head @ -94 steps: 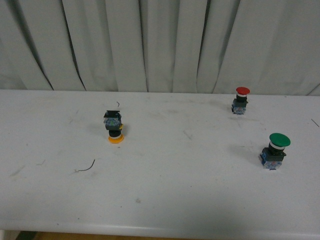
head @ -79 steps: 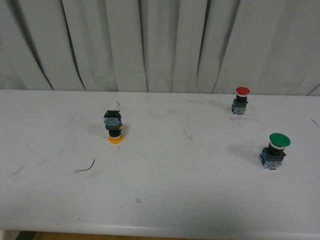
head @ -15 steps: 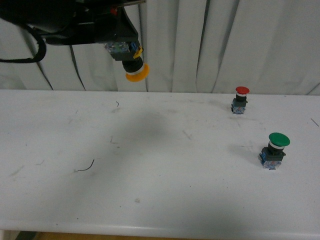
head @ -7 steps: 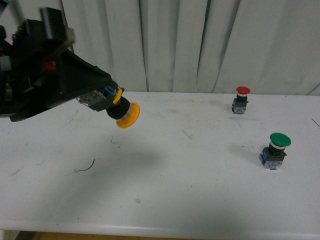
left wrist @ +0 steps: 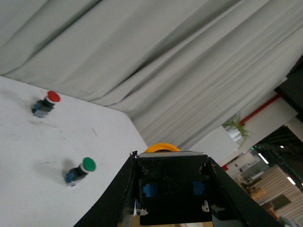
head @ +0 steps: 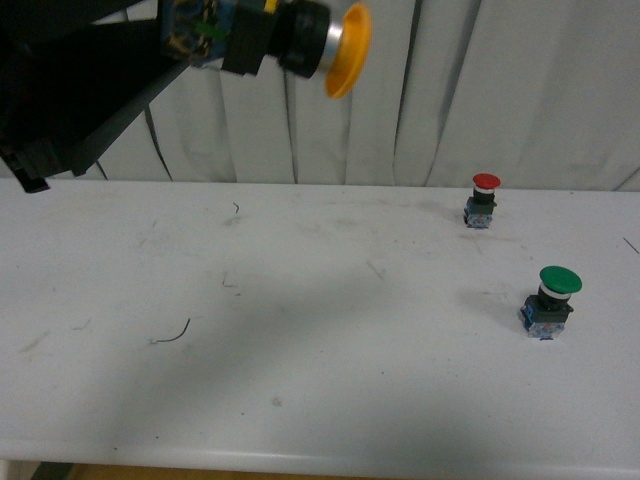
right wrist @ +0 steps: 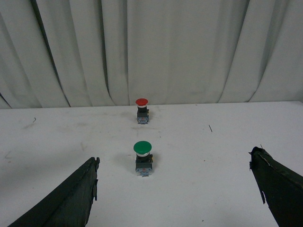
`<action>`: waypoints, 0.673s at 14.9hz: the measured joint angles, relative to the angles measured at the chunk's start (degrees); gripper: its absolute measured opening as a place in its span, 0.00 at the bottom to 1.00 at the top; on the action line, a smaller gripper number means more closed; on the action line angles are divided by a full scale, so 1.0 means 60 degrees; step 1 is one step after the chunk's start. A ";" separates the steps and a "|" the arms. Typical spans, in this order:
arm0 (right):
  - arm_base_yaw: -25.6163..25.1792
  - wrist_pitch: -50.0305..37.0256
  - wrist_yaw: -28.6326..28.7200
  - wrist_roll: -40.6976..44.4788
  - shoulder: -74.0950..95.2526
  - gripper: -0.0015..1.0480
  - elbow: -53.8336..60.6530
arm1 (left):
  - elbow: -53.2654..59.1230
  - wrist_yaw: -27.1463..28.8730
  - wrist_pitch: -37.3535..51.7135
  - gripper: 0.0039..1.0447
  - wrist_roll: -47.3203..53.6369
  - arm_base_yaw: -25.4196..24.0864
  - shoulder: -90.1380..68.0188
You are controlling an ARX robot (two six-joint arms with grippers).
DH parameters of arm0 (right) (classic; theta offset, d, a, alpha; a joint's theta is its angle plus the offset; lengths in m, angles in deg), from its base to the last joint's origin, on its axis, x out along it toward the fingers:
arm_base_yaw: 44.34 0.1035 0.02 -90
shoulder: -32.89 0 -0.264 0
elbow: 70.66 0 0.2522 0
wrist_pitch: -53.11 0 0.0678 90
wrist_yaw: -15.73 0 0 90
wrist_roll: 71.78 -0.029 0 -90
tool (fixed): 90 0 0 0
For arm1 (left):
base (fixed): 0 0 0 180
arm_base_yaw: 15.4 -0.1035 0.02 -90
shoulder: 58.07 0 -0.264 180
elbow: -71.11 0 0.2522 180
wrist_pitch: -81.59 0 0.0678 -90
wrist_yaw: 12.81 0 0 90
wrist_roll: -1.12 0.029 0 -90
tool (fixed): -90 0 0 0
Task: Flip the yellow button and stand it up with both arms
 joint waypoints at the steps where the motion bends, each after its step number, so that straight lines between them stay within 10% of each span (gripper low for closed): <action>1: 0.0000 0.0000 -0.0004 0.0000 0.0000 0.94 0.0000 | 0.0073 0.0033 0.0514 0.34 -0.0350 0.0138 -0.0073; 10: 0.0000 0.0000 -0.0004 0.0000 0.0000 0.94 0.0000 | 0.0353 0.0321 0.1064 0.34 -0.0703 0.0641 -0.0743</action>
